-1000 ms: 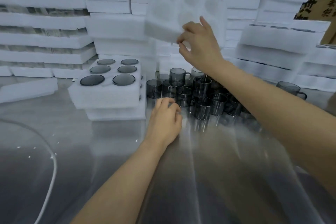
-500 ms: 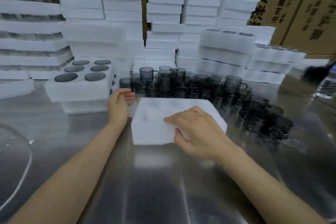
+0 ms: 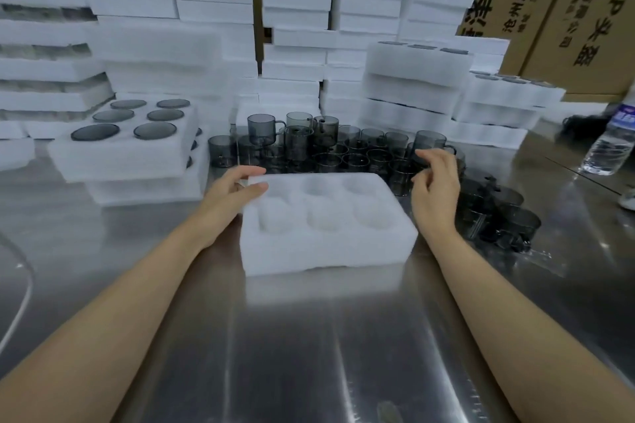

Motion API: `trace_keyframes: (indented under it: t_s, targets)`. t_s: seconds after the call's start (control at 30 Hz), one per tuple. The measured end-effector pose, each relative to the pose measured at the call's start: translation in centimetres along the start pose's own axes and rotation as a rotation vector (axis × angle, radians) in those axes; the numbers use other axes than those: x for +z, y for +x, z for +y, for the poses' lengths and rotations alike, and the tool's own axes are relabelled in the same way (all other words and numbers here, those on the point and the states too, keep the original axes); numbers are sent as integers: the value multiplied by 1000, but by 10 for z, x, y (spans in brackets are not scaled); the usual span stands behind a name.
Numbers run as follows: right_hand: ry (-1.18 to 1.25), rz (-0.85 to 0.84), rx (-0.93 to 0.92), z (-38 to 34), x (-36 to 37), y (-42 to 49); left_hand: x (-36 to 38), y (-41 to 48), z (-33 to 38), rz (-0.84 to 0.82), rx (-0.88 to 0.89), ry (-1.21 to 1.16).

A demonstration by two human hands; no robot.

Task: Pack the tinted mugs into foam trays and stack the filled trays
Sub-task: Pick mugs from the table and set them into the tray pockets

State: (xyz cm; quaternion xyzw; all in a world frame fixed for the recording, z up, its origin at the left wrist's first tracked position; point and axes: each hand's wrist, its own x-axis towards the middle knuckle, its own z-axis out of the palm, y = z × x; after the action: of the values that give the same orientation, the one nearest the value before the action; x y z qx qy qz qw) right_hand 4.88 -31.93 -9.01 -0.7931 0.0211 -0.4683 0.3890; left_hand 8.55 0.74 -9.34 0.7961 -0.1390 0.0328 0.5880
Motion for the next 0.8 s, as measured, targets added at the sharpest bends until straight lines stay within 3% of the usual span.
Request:
trace_keyframes:
  t_s: [0.3,0.8]
  targets:
    - [-533,-5,-84,20,28,21,0,0,1,-36,34,-71]
    - [-696,-69,-75,20,34,30,2,-3,6,-23,35,-36]
